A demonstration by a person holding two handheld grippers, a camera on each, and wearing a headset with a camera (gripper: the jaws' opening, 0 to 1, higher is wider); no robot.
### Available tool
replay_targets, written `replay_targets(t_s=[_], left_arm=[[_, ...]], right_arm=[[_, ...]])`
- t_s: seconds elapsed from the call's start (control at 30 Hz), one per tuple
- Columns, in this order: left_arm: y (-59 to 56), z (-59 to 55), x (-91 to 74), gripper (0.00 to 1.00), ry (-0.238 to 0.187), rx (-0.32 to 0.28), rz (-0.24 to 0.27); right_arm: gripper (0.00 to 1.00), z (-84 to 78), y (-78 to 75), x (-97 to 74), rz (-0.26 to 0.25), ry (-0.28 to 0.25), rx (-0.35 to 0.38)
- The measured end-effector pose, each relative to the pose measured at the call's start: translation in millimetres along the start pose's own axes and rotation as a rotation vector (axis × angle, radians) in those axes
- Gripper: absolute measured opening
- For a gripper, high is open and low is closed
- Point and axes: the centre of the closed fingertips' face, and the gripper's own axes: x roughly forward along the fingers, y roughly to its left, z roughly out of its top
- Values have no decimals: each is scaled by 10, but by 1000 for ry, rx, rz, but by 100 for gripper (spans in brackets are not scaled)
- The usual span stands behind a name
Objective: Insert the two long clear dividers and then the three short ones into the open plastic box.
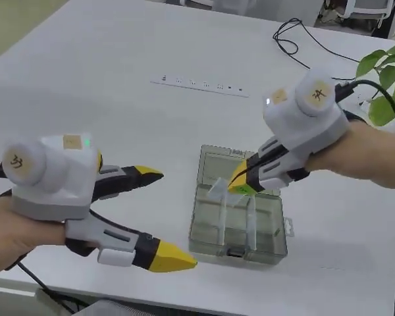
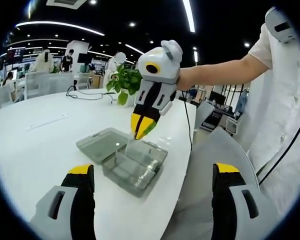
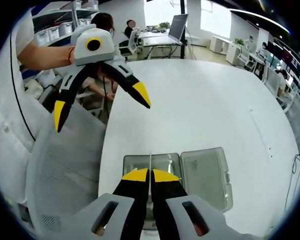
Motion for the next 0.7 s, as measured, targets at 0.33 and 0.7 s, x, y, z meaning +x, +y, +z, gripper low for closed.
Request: replay_targets(t_s=[0.33, 0.7], left_arm=[[10, 5, -8, 100, -6, -9, 2], [14, 6, 0, 100, -15, -19, 1]], right_arm=[[3, -1, -3, 90, -11, -18, 20], [3, -3, 31, 157, -7, -31, 33]])
